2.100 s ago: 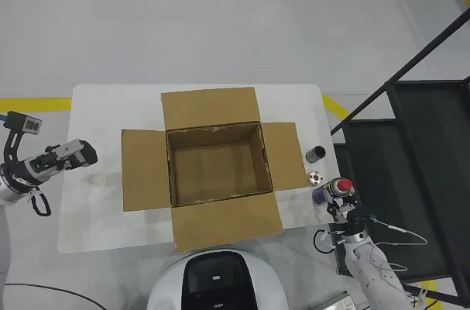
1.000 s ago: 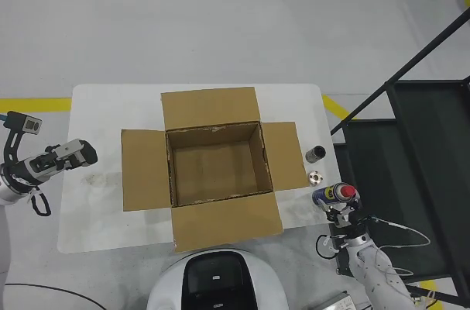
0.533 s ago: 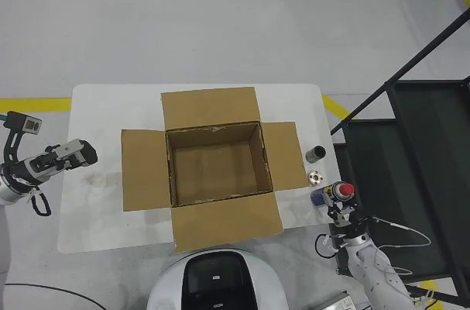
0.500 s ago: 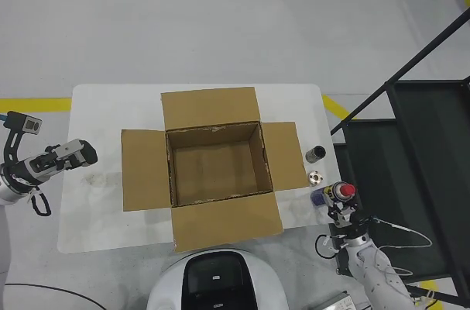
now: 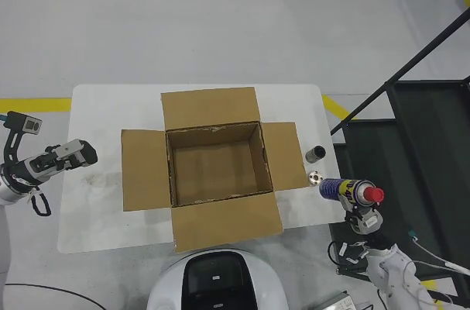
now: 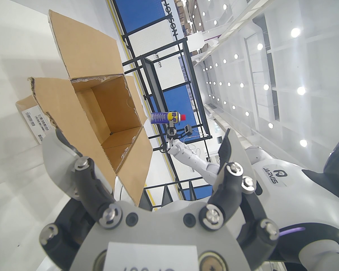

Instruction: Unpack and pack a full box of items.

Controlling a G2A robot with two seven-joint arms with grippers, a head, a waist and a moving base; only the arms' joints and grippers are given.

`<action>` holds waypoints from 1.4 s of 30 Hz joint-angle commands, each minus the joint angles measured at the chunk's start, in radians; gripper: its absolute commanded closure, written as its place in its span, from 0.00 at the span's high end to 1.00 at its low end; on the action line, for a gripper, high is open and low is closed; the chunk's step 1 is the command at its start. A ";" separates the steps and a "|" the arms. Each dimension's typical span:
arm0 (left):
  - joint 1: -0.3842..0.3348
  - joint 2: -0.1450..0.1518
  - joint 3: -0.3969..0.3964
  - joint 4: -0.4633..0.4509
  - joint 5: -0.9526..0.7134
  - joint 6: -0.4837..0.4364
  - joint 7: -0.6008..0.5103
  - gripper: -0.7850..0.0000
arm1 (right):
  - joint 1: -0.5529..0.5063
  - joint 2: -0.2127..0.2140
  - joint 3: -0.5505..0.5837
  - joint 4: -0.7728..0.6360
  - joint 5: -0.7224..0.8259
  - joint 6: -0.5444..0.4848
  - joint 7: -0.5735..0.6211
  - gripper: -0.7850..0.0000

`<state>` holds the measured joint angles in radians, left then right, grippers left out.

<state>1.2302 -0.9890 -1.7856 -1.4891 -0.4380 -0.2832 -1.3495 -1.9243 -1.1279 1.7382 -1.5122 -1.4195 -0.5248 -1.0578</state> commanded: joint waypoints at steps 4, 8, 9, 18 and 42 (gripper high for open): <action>0.000 0.000 0.000 0.000 0.000 0.000 0.000 1.00 | -0.004 -0.002 -0.002 -0.167 0.026 0.038 0.178 0.00; 0.000 0.000 0.000 0.000 0.000 0.000 0.000 1.00 | 0.024 -0.003 -0.042 -0.241 -0.007 0.046 0.309 0.00; 0.000 0.000 0.000 0.000 0.000 0.000 0.000 1.00 | 0.035 -0.004 -0.053 -0.256 -0.009 0.037 0.337 0.00; 0.000 0.000 0.000 0.000 0.000 0.000 0.000 1.00 | 0.102 -0.009 -0.118 -0.285 0.022 0.053 0.498 0.00; 0.000 0.000 0.000 0.000 0.000 0.000 0.000 1.00 | 0.211 0.000 -0.166 -0.475 -0.123 -0.007 0.743 0.00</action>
<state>1.2302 -0.9890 -1.7856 -1.4891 -0.4380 -0.2832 -1.3495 -1.7400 -1.1291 1.5874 -1.9578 -1.5077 -0.5209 -0.3721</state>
